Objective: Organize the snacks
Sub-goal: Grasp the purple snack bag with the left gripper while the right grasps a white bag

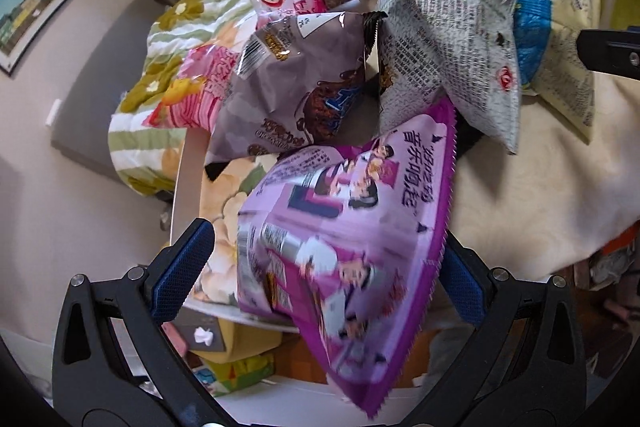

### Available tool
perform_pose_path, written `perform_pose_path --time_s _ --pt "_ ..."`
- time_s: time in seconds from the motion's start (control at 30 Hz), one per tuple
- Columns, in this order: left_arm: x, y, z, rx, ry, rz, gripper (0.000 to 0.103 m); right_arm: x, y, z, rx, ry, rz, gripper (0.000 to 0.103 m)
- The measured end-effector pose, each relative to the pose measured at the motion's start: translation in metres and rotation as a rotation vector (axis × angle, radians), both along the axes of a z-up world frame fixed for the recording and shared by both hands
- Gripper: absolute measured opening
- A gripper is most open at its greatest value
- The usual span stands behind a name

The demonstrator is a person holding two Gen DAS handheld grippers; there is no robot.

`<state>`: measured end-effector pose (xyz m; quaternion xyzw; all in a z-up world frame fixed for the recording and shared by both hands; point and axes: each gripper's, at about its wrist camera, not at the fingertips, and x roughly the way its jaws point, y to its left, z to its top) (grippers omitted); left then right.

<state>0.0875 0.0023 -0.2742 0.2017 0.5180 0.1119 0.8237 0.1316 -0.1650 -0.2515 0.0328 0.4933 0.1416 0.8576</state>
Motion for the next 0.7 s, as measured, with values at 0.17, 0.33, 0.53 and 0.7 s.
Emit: perform_pose_path --time_s 0.17,0.33,0.53,0.7 --pt "0.009 0.006 -0.005 -0.023 0.020 -0.030 0.098 0.010 0.014 -0.008 -0.001 -0.009 0.006 0.103" --pt "0.013 0.015 -0.007 -0.065 0.041 -0.037 0.084 0.017 0.020 -0.013 0.010 -0.007 -0.001 0.103" --pt "0.016 0.027 -0.005 -0.119 0.047 -0.047 0.075 0.023 0.026 -0.014 0.037 -0.032 0.004 0.102" --pt "0.014 0.028 -0.004 -0.147 0.048 -0.050 0.071 0.028 0.029 -0.015 0.067 -0.044 -0.006 0.096"
